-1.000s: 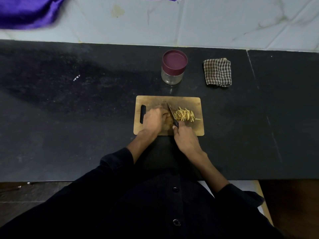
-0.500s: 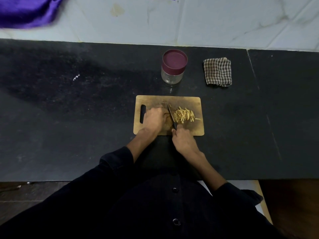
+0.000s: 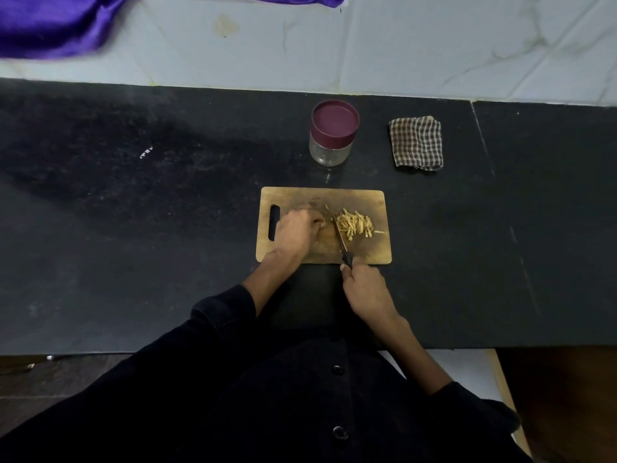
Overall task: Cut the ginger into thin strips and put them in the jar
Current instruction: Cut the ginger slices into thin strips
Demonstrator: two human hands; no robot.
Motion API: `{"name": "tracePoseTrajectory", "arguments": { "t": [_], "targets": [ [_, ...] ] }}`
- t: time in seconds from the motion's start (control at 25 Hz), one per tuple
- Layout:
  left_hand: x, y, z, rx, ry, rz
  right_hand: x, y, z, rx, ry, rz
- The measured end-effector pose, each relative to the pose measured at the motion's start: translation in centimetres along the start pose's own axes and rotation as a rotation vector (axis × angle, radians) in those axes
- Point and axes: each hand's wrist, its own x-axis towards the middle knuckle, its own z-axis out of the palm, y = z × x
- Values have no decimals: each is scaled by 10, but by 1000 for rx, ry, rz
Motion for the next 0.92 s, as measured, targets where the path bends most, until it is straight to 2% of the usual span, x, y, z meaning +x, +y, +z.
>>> {"name": "tracePoseTrajectory", "arguments": {
  "t": [0.24,0.6,0.92],
  "targets": [
    [0,-1,0,-81,-3,-34,7,-8,-4,13,25,-31],
    [-7,4,2,-41,51,-57,22,-23,-4,-30,29,-64],
    [-4,3,7,-22,-17,-140,24,-25,0,-49,9,-59]
  ]
}}
